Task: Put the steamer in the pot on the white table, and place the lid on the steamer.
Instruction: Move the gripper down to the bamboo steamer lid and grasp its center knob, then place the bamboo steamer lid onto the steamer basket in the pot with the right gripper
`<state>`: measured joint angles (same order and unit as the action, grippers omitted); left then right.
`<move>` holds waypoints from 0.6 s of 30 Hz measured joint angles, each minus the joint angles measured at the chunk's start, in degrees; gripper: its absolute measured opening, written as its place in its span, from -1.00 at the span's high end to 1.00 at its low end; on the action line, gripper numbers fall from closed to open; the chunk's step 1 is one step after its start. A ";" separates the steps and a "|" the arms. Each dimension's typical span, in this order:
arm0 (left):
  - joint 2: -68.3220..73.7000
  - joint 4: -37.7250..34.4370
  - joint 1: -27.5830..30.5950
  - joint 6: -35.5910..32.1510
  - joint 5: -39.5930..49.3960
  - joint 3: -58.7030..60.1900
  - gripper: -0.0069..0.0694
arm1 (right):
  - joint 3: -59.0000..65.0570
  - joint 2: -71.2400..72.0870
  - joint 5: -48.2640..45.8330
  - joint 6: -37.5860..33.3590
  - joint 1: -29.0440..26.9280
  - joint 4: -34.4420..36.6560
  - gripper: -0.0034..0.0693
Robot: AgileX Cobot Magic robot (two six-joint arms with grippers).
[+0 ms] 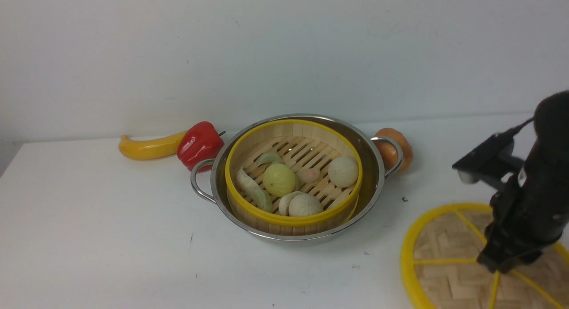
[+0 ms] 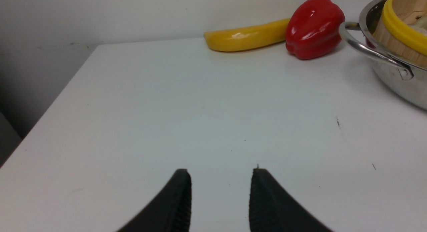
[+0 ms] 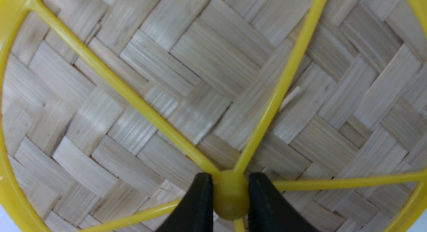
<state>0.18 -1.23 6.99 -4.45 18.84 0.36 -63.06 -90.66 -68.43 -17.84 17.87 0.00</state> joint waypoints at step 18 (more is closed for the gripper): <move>0.00 0.00 0.00 0.00 0.00 0.00 0.19 | -26.75 -7.80 -2.30 -4.52 7.53 5.81 0.51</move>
<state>0.18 -1.23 6.99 -4.45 18.84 0.36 -89.82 -98.46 -70.73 -22.36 25.39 5.81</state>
